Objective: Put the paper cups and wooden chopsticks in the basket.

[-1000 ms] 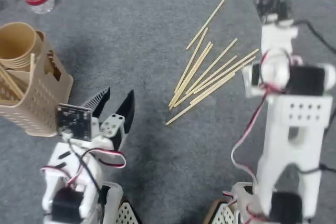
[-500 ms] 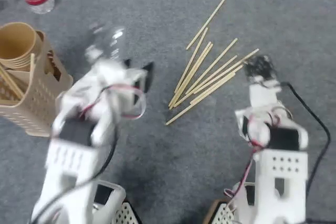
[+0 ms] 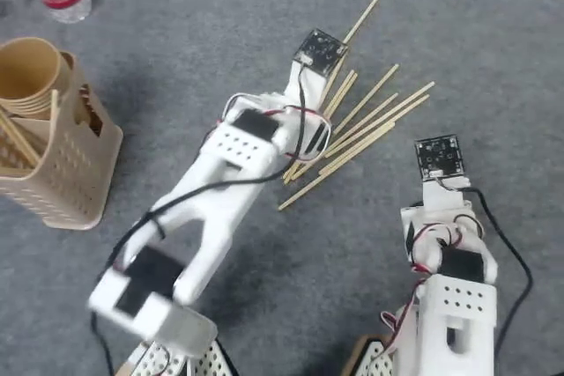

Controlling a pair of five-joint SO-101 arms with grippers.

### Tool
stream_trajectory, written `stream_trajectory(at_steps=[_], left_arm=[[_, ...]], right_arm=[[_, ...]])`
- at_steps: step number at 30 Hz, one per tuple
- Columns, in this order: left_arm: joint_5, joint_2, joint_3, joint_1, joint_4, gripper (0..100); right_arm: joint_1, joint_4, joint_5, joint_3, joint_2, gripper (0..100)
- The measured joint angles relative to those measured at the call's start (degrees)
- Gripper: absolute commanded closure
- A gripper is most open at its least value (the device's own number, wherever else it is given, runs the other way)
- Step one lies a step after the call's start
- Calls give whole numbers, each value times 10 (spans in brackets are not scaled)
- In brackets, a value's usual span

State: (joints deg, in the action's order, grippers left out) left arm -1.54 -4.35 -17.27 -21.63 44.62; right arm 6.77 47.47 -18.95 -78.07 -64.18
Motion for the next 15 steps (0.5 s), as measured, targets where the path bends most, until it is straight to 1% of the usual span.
stream_trajectory(at_steps=[3,10,15], left_arm=[[0,-71,44,10,-20,830],[-1,-265,182,37,-23,835],[-28,-313,272,48,10,834]], right_arm=[[2,-1,0,0,0,989],[7,-16,0,-18,-5,989],[-10,-23,0,-25,-6,989]])
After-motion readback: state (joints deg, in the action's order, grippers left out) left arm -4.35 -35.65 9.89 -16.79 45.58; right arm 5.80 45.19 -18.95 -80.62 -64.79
